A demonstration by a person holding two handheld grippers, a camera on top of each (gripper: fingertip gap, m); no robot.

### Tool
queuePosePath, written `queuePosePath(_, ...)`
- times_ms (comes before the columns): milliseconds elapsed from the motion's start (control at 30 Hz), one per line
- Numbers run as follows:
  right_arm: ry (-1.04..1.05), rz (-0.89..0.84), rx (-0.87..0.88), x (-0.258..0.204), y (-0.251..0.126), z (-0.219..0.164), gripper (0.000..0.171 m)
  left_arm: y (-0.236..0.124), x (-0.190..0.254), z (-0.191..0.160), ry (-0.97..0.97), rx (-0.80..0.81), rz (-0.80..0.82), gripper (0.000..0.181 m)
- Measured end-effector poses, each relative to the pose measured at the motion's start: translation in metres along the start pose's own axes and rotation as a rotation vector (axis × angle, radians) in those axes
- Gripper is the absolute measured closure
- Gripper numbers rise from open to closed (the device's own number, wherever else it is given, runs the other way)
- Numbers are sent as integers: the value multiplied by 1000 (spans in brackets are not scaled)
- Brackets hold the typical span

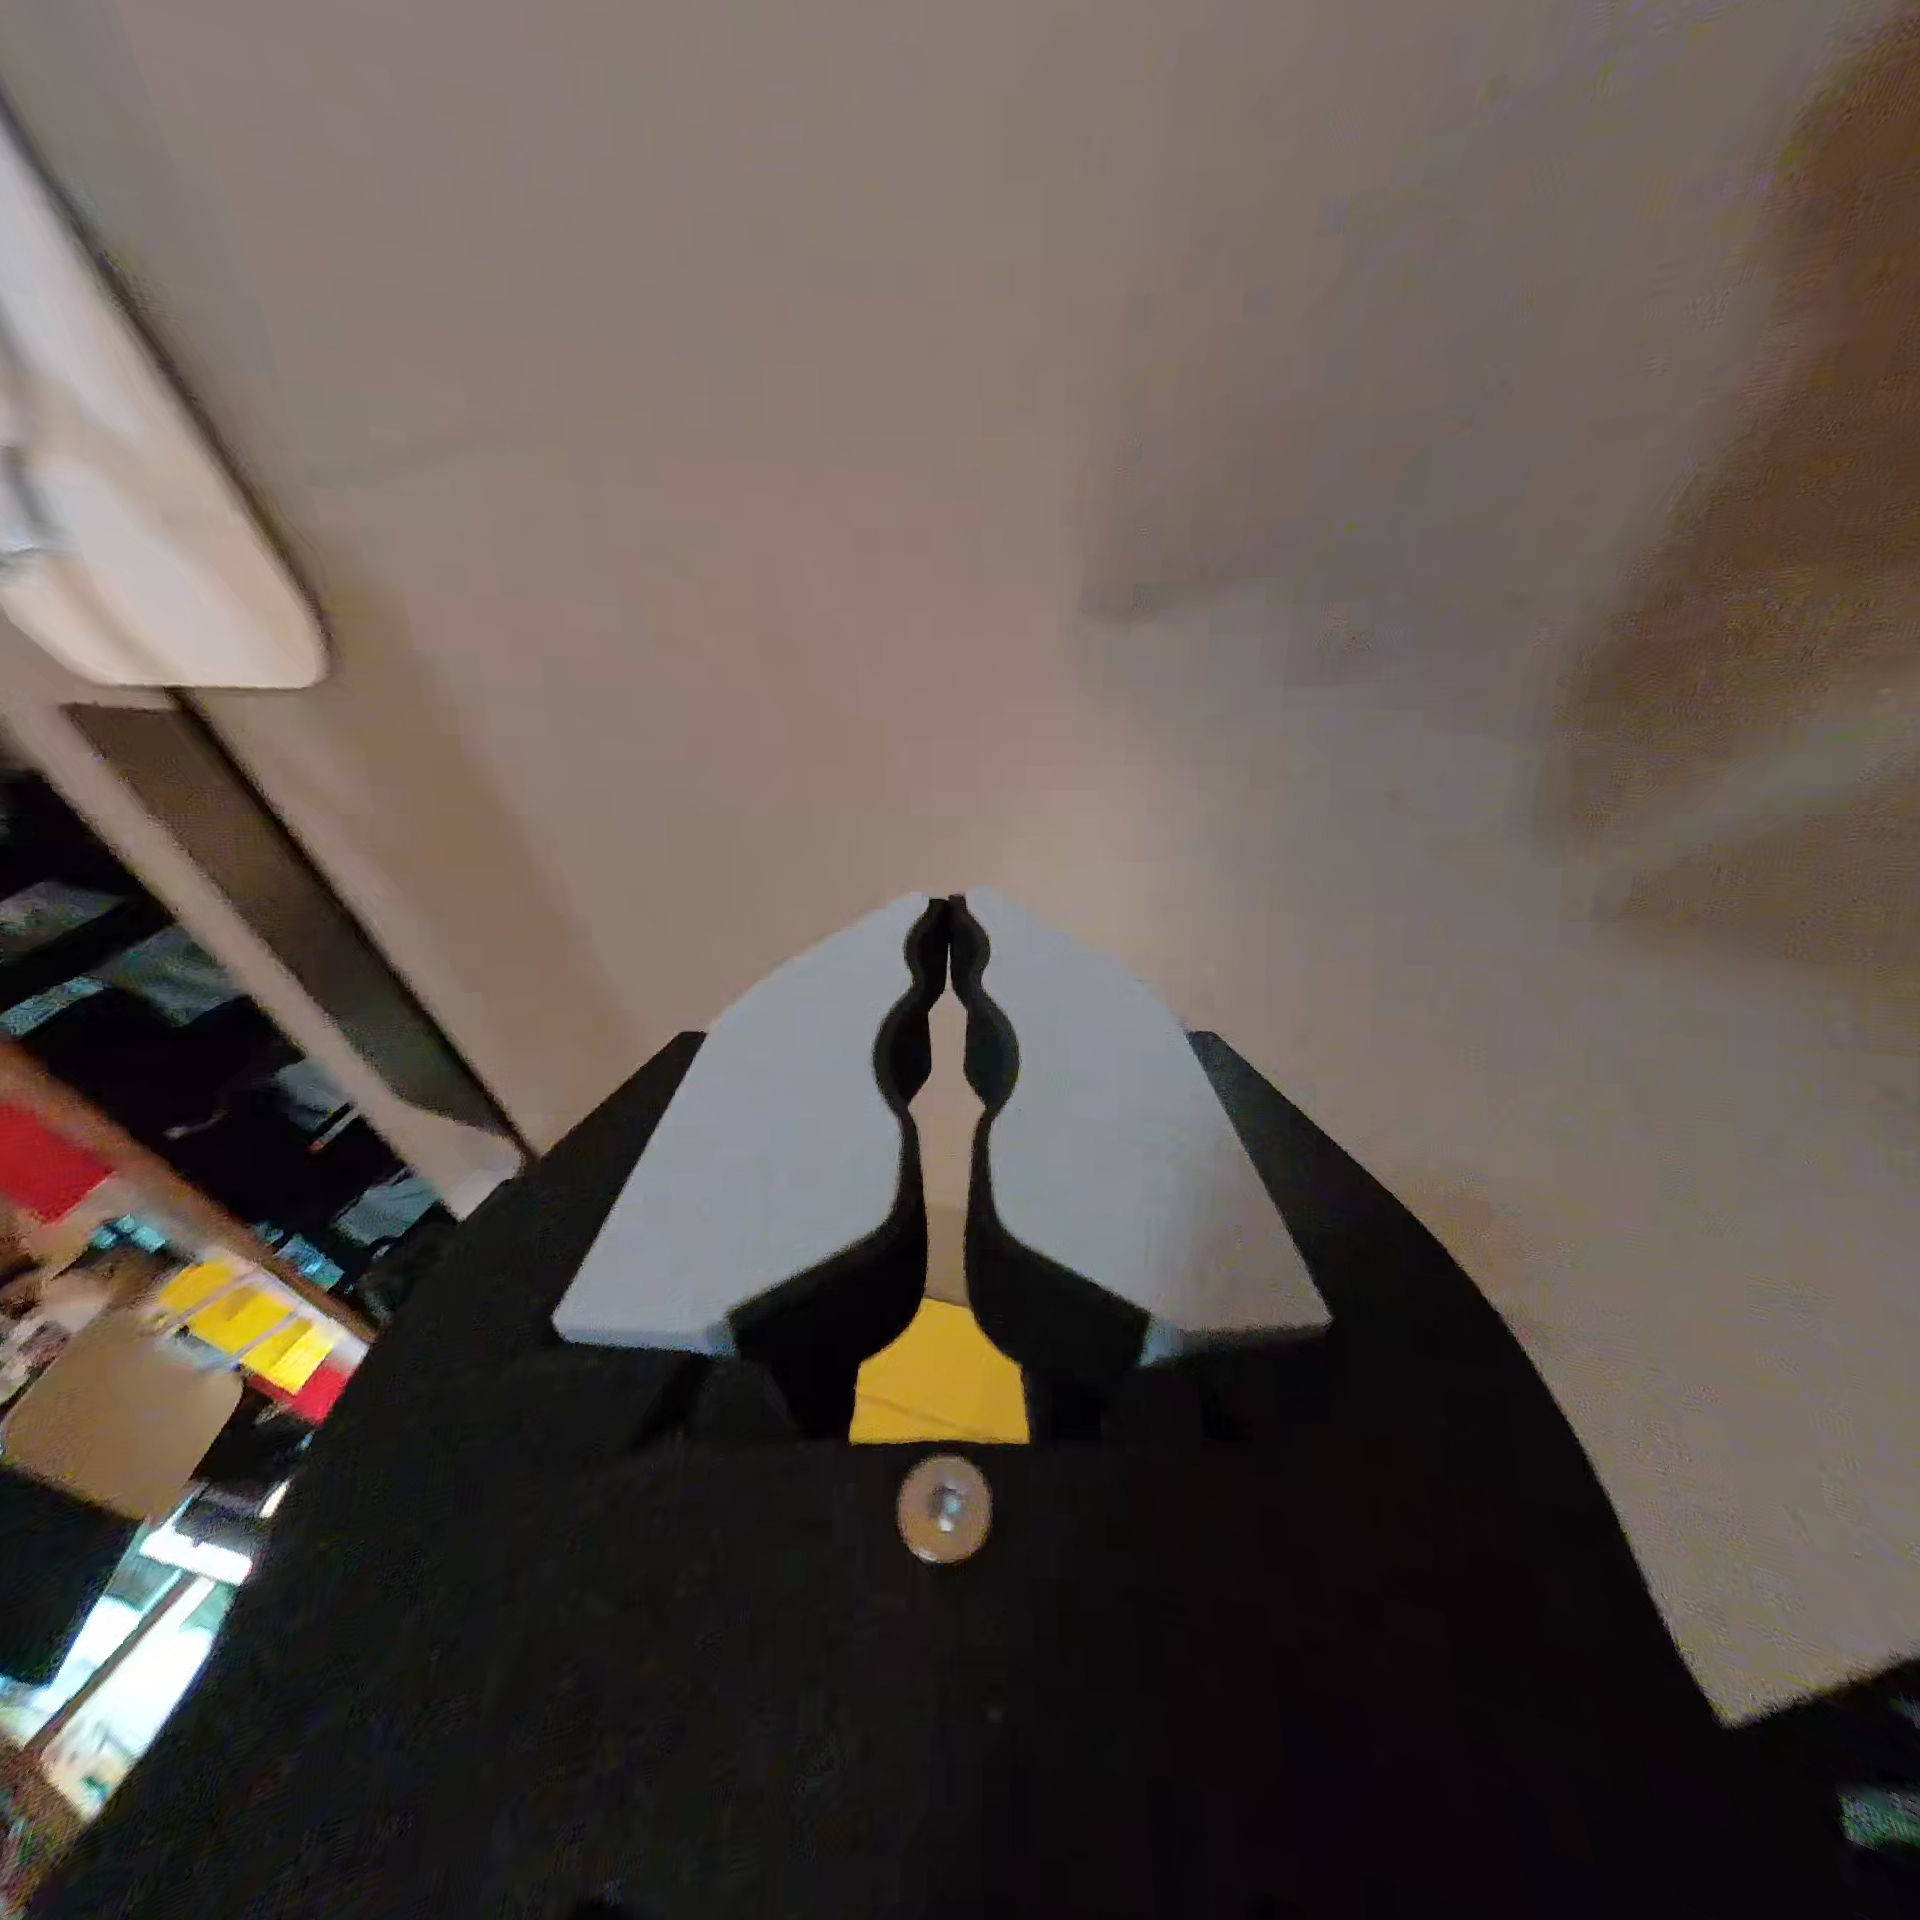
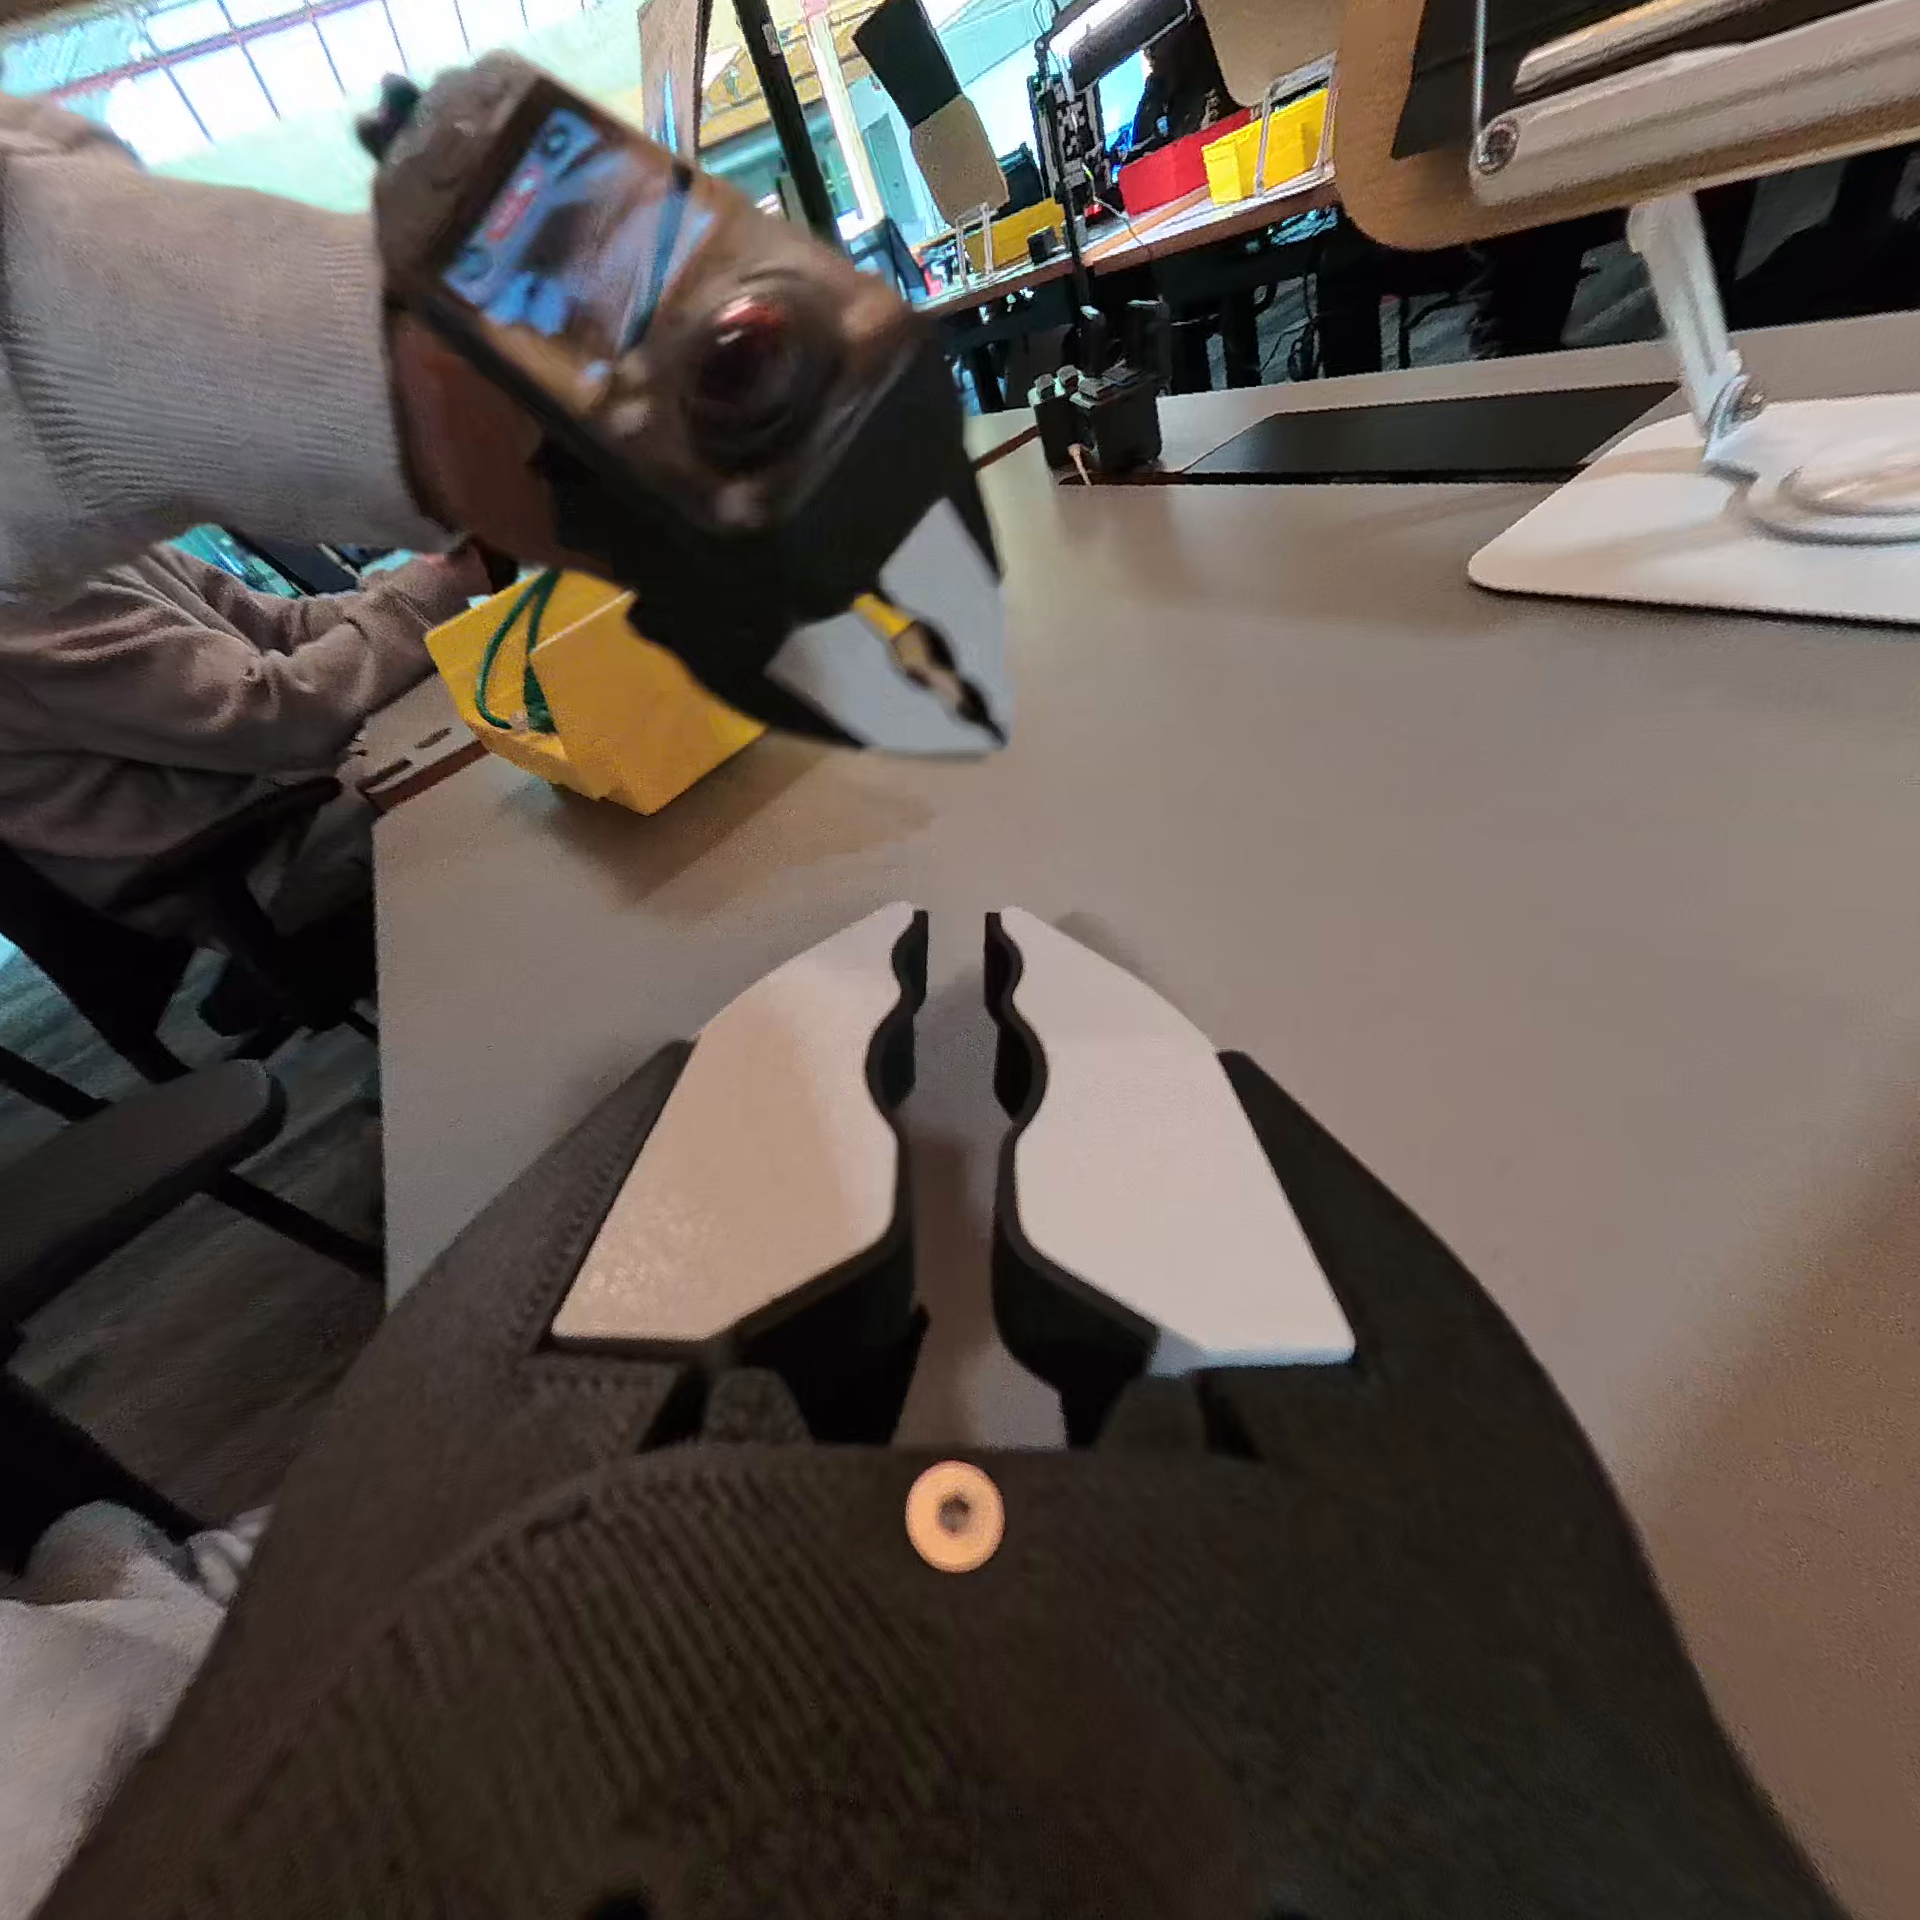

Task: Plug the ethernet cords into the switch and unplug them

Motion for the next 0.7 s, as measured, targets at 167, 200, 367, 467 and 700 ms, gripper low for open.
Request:
queuePosePath(167, -55, -28, -13, 0, -1, -1, 162, 20, -66, 14, -604, 204, 27, 181)
queuePosePath(200, -55, -31, -12, 0, -2, -2, 162, 24, -73, 14, -605, 201, 154, 181)
queuePosePath(367, -14, -31, -4, 3, -4, -3, 162, 54, -89, -3, -891, 188, 349, 181)
queuePosePath(467, 8, -32, 1, 6, -5, -3, 162, 57, -88, -15, -1378, 517, 200, 181)
queuePosePath(700, 55, -17, 4, 8, -5, -4, 162, 41, -45, 12, -1034, 480, 501, 181)
Point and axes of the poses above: each gripper's, where its closed fingertips meet, y out along the fingers, z out of its top, x = y × z across the jaws, the point moved 9 cm from there along -y, back along the fingers, and after that the axes turned 4 degrees about -y, right-handed, at the moved point
